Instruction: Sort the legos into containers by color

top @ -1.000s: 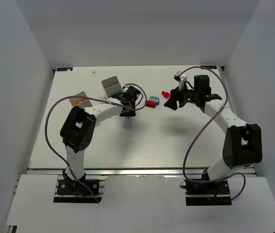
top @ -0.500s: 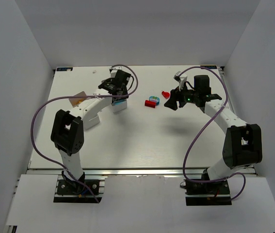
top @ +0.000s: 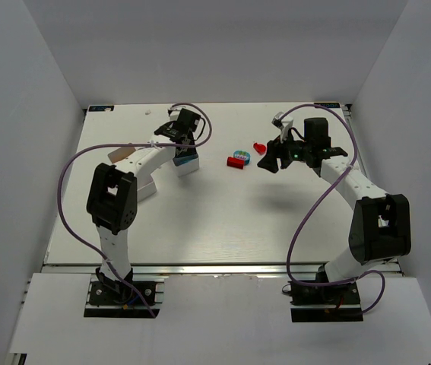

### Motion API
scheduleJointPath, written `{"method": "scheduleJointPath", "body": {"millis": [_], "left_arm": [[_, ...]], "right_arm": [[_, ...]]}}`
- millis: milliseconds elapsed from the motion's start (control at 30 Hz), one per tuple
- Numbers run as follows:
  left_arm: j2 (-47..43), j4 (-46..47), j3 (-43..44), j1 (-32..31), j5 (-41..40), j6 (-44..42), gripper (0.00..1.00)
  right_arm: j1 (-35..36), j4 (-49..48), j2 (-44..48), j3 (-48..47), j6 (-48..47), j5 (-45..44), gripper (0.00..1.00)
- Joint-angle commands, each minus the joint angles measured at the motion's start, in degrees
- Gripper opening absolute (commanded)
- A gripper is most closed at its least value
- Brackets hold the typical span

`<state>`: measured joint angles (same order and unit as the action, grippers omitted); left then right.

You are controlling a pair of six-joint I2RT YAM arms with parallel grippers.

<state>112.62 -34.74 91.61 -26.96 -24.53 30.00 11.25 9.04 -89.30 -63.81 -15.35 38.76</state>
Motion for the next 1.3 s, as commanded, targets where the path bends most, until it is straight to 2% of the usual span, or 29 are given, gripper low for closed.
{"method": "scheduleJointPath", "body": {"millis": [0,67,167,367,500,567,633,700,800,933,1033,1133,1200,1233,1267], "left_arm": [[-1.3,0.4,1.8,0.2,-0.2,-0.3,0.53],[-1.3,0.4,1.8,0.2,-0.6,-0.2,0.62],[-1.4,0.3,2.0,0.2,-0.8,-0.3,0.7],[-3.6,0.6,2.6,0.2,0.4,0.1,0.69],[-8.6,3.2,0.2,0.2,6.8,0.8,0.62],[-11.4,4.9,-3.3,0.2,9.3,1.8,0.59],[-15.4,7.0,-6.0,0.2,12.9,3.0,0.61],[-18.6,8.0,-9.3,0.2,14.9,5.2,0.65],[-21.6,8.5,-13.9,0.2,16.8,8.2,0.73],[-29.5,10.1,-20.7,0.2,16.5,10.9,0.77],[-33.0,10.0,-24.3,0.2,15.2,11.8,0.77],[-36.1,10.1,-26.9,0.2,14.6,12.6,0.78],[-37.7,10.9,-28.0,0.2,14.7,13.2,0.78],[-38.1,11.1,-28.5,0.2,14.7,13.9,0.78],[-38.8,11.4,-29.6,0.2,14.7,14.4,0.78]], "right_arm": [[-0.3,0.4,0.5,-0.3,-1.1,0.0,0.66],[-0.3,0.7,0.1,-0.9,-1.5,-0.1,0.66],[-0.3,1.8,-0.9,-1.7,-1.7,-0.3,0.66],[0.4,5.1,-4.9,-5.4,0.9,-1.6,0.68],[2.1,7.3,-9.3,-10.9,1.4,-5.1,0.68],[2.9,8.4,-13.3,-16.1,4.4,-7.8,0.68],[3.1,11.6,-17.9,-23.0,8.9,-8.3,0.68],[3.1,12.5,-20.3,-26.3,13.7,-12.4,0.68],[3.9,12.2,-23.7,-30.8,17.8,-25.4,0.68],[4.1,14.2,-29.9,-36.4,11.3,-32.3,0.67],[4.1,16.8,-34.1,-41.0,6.8,-34.0,0.64],[4.0,16.9,-35.2,-41.9,4.5,-31.1,0.6],[4.1,18.4,-34.5,-41.7,0.6,-23.9,0.6],[4.1,18.6,-34.2,-41.7,-0.1,-16.3,0.61],[4.1,20.0,-34.0,-41.7,-0.9,-12.7,0.61]]}}
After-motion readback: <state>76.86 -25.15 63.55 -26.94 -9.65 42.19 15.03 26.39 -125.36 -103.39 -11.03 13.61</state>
